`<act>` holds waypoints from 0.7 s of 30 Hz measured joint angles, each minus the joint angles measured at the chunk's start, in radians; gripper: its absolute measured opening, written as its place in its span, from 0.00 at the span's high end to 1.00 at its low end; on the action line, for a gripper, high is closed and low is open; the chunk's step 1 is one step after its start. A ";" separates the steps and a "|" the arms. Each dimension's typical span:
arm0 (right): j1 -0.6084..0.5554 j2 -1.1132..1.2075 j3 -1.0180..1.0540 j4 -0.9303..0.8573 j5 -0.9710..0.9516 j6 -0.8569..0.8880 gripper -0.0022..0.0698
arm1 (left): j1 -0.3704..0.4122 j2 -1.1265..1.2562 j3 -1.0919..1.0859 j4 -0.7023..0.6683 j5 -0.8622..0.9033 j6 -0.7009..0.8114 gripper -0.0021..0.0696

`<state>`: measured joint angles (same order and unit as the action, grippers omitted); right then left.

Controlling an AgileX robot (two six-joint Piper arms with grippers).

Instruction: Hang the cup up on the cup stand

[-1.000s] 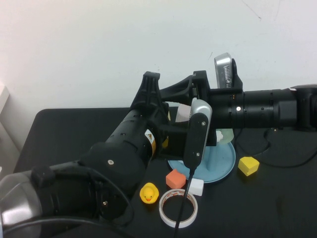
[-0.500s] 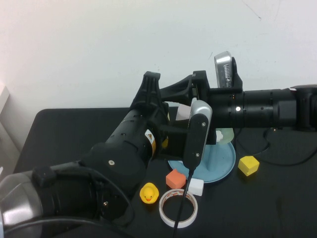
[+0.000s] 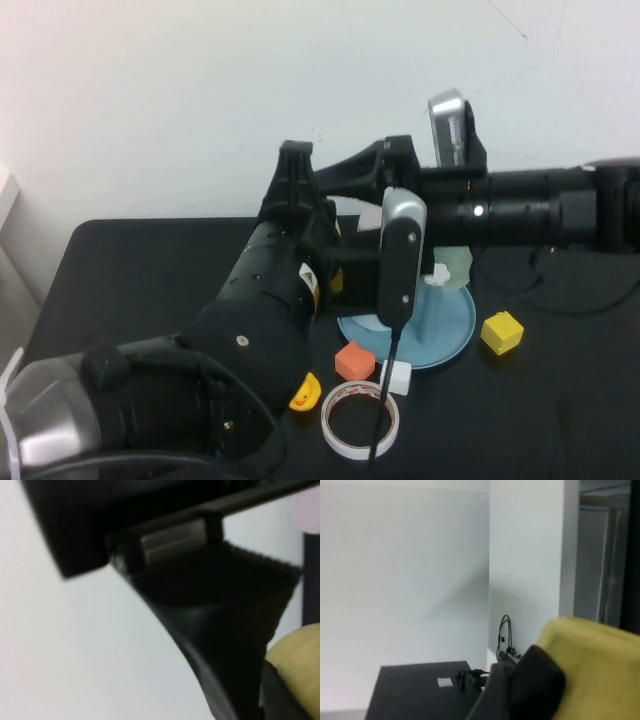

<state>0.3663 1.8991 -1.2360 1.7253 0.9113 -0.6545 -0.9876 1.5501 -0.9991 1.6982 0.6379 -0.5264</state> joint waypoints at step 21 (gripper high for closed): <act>-0.180 0.000 -0.063 -0.027 0.233 -0.308 0.05 | -0.139 -0.220 -0.002 -0.186 0.222 -0.564 0.91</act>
<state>0.1858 1.8991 -1.2988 1.6982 1.1440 -0.9626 -1.1265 1.3305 -1.0010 1.5120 0.8595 -1.0902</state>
